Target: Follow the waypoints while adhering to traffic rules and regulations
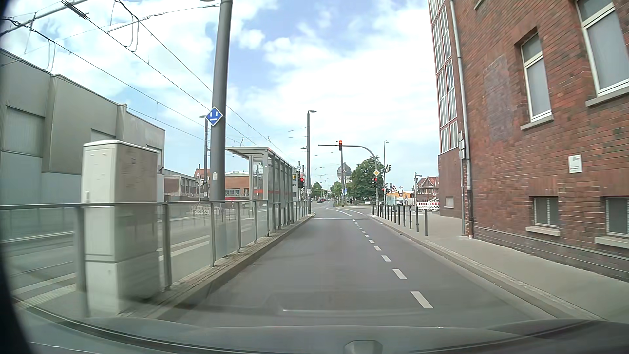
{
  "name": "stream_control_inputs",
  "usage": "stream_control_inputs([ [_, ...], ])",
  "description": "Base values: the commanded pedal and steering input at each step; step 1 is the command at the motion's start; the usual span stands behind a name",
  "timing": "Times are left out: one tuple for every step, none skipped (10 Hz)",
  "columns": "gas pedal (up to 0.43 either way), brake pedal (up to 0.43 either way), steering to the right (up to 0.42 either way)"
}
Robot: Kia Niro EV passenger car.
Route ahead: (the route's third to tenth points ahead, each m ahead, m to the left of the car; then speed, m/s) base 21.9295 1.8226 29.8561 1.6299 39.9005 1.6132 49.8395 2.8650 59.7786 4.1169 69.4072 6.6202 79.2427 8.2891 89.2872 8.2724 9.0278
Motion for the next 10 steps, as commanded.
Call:
stream_control_inputs([
  [0.000,0.274,0.000],
  [0.000,0.274,0.000],
  [0.000,0.280,0.000],
  [0.000,0.280,0.000],
  [0.000,0.280,0.000],
  [0.000,0.280,0.000],
  [0.000,0.280,0.000],
  [0.000,0.280,0.001],
  [0.000,0.280,0.002],
  [0.000,0.280,0.003],
])
